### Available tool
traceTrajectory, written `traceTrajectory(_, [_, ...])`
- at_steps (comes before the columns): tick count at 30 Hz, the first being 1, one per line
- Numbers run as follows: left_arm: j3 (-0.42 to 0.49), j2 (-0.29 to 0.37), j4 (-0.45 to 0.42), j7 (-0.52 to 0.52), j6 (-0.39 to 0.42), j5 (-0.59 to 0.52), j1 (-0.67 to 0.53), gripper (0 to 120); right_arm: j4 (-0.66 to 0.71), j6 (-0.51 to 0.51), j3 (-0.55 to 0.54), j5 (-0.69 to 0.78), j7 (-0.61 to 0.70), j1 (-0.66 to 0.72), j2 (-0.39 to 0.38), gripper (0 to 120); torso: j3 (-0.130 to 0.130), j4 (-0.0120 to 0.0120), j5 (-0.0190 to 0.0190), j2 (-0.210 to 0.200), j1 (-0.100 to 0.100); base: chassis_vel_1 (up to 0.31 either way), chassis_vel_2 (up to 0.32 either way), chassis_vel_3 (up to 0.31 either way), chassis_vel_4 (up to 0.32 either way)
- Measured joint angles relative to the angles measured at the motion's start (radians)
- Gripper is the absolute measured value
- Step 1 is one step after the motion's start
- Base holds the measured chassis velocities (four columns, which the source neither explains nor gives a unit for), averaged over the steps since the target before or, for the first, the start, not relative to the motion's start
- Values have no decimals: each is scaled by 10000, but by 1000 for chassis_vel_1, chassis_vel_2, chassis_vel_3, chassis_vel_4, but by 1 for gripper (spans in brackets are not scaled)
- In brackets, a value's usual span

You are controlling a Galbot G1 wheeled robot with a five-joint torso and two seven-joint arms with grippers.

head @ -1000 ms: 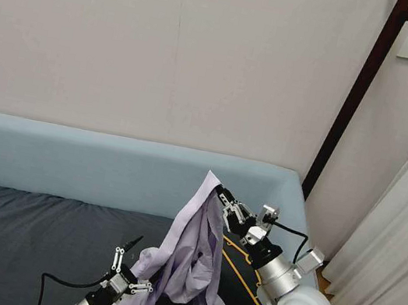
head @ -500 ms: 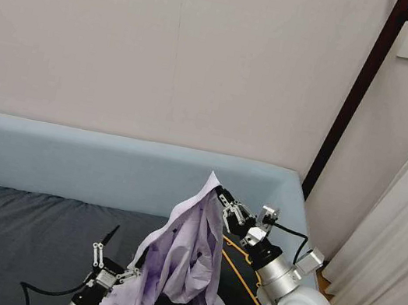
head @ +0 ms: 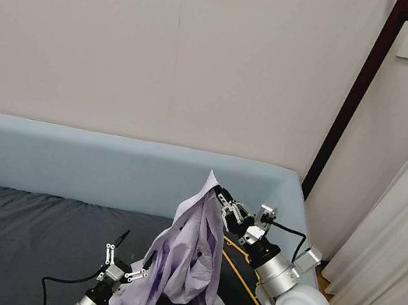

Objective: Pick up the clothes from the sofa and hang them on the clothes hanger.

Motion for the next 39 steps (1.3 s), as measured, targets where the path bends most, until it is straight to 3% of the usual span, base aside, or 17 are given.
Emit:
traceTrajectory(13, [-73, 421, 181, 313, -7, -333, 493, 49, -55, 29, 62, -41, 13, 43, 20, 0, 0, 2, 1, 0, 0, 0, 0, 0, 0])
traceTrajectory(17, [-134, 389, 172, 307, -9, -703, 629, 30, -33, 49, 81, -41, 34, 65, 18, 0, 0, 1, 1, 0, 0, 0, 0, 0, 0])
traceTrajectory(22, [-73, 256, 173, 754, -11, -1493, 487, 17, -23, 54, 78, -43, 42, 106, -16, 0, -1, -1, -2, 0, 0, 0, 0, 0, 0])
traceTrajectory(26, [-256, 381, -220, 2890, -12, -2945, 444, 0, -18, 100, 122, -98, 47, 39, -92, 0, 0, -1, -1, 0, 0, 0, 0, 0, 0])
traceTrajectory(27, [-256, 381, -220, 2890, -12, -2945, 444, 0, -18, 100, 122, -98, 47, 39, -92, 0, 0, -1, -1, 0, 0, 0, 0, 0, 0])
traceTrajectory(29, [-401, 638, -610, 3989, -13, -3956, 478, 0, -18, 142, 165, -144, 65, 6, -161, 0, 0, 1, -3, 0, 0, 0, 0, 0, 0])
traceTrajectory(32, [-790, 1561, -1513, 5797, 30, -5860, 101, 0, -19, 199, 268, -244, 267, -16, -309, 0, 0, 2, -3, 0, 0, 0, 0, 0, 0])
traceTrajectory(34, [-869, 1896, -1747, 6206, 203, -6306, -82, 0, -25, 215, 300, -282, 280, -26, -349, 0, 0, 1, -2, 0, 0, 0, 0, 0, 0])
traceTrajectory(37, [-1189, 3410, -2348, 7808, 1368, -8103, -936, 0, -127, 301, 341, -510, 235, -52, -460, 0, 0, -2, -1, 0, 1, 0, 0, 0, 0])
traceTrajectory(38, [-1189, 3410, -2348, 7808, 1368, -8103, -936, 0, -127, 301, 341, -510, 235, -52, -460, 0, 0, -2, -1, 0, 1, 0, 0, 0, 0])
traceTrajectory(39, [-1307, 3968, -2436, 8445, 1855, -8701, -1376, 0, -151, 328, 349, -597, 231, -54, -476, 0, 0, -1, 0, 0, 0, 0, 0, 0, 0])
